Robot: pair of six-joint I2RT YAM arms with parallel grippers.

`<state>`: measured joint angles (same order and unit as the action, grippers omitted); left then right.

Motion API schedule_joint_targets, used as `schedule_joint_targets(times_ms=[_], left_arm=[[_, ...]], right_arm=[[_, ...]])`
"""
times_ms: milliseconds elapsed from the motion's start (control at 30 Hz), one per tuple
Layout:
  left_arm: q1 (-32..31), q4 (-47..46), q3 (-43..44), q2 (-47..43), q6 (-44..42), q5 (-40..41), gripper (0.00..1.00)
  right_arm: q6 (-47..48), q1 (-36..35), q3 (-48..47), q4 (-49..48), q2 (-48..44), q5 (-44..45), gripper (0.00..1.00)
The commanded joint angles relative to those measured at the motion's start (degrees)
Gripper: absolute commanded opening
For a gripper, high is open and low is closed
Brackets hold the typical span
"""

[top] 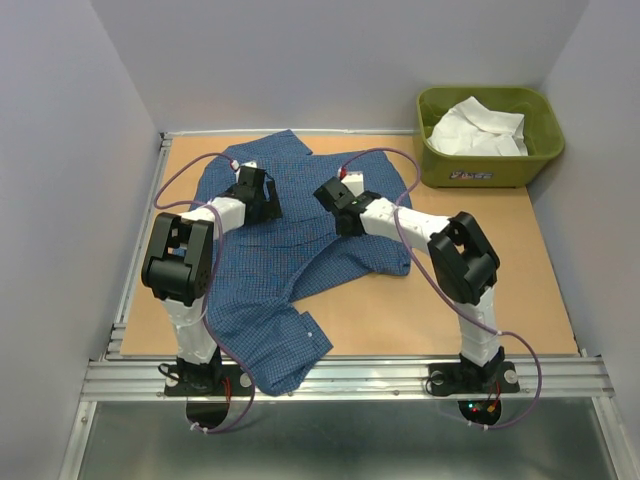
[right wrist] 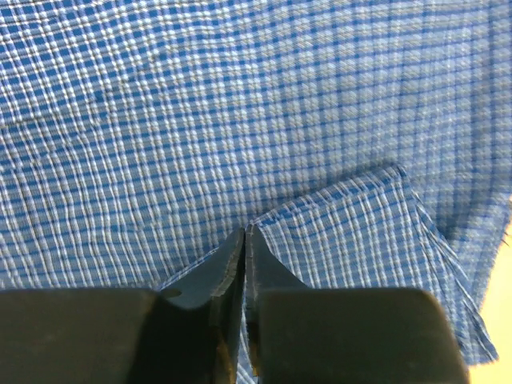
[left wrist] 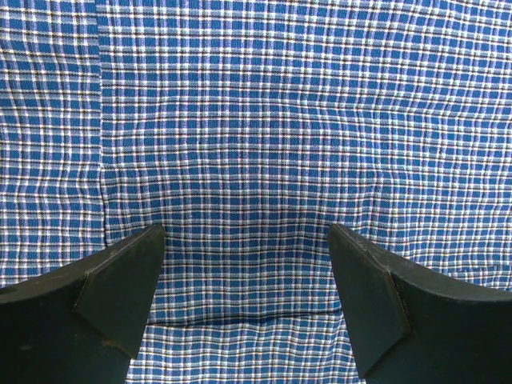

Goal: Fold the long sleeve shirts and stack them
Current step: Flatten the shirt out

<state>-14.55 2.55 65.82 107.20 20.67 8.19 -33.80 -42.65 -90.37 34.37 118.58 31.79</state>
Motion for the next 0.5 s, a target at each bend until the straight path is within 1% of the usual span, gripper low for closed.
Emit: schedule_joint_targets(times_ms=[0,100,400,433,467], left_arm=[[-0.1,1.7,1.1,1.4,1.0,0.1,0.94],[-0.1,1.8,1.1,0.9,0.9,0.2,0.94],[-0.1,1.8,0.7,0.2,0.9,0.0,0.94],[-0.1,1.8,0.7,0.1,1.0,-0.1,0.94],[-0.1,1.8,0.7,0.1,1.0,-0.1,0.94]], right_arm=[[-2.1,0.2,3.0,0.5,-6.6,1.8,0.02],[-2.4,0.2,5.5,0.8,-7.9,1.7,0.01],[-5.7,0.2,8.9,1.1,-10.2,1.4,0.01],[-5.4,0.2,8.6,1.1,-10.3,1.7,0.12],[-5.0,0.2,8.1,1.1,-10.1,1.6,0.19]])
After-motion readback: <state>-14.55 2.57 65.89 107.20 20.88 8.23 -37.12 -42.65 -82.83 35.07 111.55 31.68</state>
